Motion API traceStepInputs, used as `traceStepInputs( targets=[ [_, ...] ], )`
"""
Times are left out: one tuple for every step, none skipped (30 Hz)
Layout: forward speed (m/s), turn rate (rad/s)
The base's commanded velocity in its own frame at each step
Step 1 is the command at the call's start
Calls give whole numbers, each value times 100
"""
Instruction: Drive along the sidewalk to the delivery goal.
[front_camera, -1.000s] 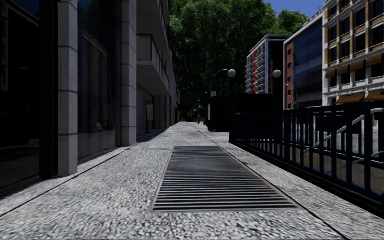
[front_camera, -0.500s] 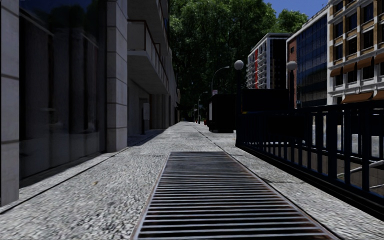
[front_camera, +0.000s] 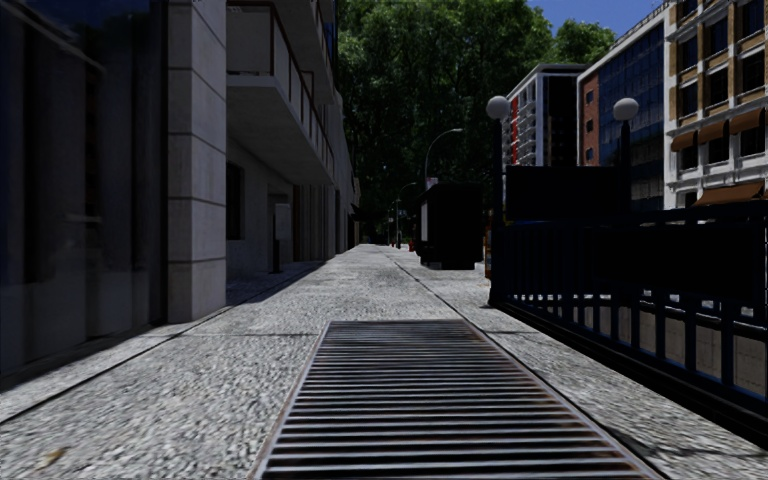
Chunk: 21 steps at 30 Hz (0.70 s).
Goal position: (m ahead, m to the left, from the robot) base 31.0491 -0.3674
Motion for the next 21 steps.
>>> traceStepInputs(
  targets=[
    [200,0],
    [200,0],
    [200,0],
    [200,0],
    [200,0],
    [200,0],
    [200,0],
    [200,0],
    [200,0],
    [200,0],
    [200,0],
    [200,0],
    [200,0],
    [200,0],
    [200,0],
    [200,0],
    [200,0],
    [200,0],
    [200,0],
    [200,0],
    [200,0]
  ],
)
